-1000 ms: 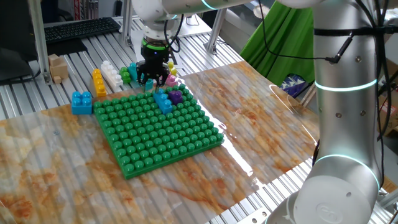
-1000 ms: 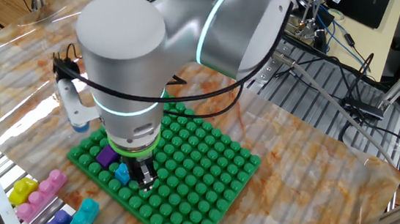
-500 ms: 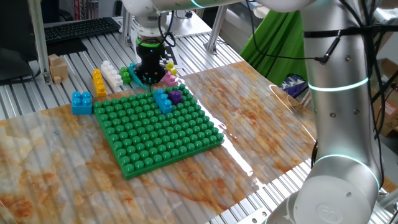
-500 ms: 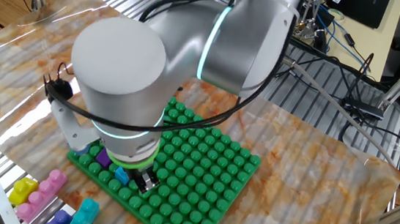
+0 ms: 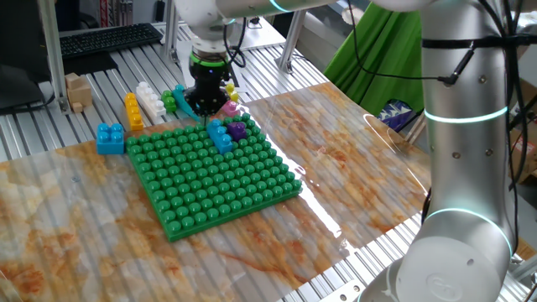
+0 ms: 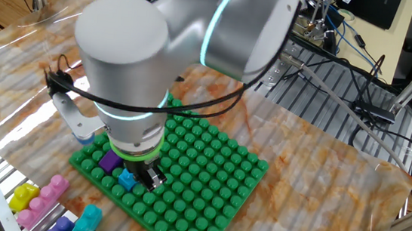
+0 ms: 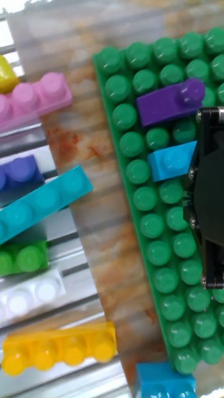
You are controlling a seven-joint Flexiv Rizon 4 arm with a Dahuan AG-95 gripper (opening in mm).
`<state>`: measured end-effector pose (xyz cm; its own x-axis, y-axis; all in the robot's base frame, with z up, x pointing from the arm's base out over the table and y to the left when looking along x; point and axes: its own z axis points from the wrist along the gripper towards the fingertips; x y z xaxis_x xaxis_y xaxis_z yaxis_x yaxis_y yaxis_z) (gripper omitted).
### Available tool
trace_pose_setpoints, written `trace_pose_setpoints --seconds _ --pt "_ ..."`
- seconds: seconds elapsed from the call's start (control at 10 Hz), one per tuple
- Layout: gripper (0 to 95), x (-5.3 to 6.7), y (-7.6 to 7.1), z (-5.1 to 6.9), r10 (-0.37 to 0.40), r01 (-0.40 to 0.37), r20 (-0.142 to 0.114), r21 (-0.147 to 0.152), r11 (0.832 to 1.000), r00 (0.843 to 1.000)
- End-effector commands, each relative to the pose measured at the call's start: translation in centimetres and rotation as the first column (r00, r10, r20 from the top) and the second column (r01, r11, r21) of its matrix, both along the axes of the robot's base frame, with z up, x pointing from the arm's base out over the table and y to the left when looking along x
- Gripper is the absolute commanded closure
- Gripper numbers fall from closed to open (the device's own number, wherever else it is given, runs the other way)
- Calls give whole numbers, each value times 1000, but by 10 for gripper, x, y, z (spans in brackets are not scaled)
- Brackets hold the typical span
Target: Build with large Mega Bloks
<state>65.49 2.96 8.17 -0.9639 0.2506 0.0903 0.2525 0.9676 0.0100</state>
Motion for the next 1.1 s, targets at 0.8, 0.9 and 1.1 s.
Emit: trace_pose_setpoints --seconds 0.8,0.9,1.1 --pt "760 0 0 -1 -12 12 26 -5 1000 1000" --pt "760 0 1 -1 -28 28 21 5 1000 999" --pt "570 -3 15 0 -30 30 22 12 999 999"
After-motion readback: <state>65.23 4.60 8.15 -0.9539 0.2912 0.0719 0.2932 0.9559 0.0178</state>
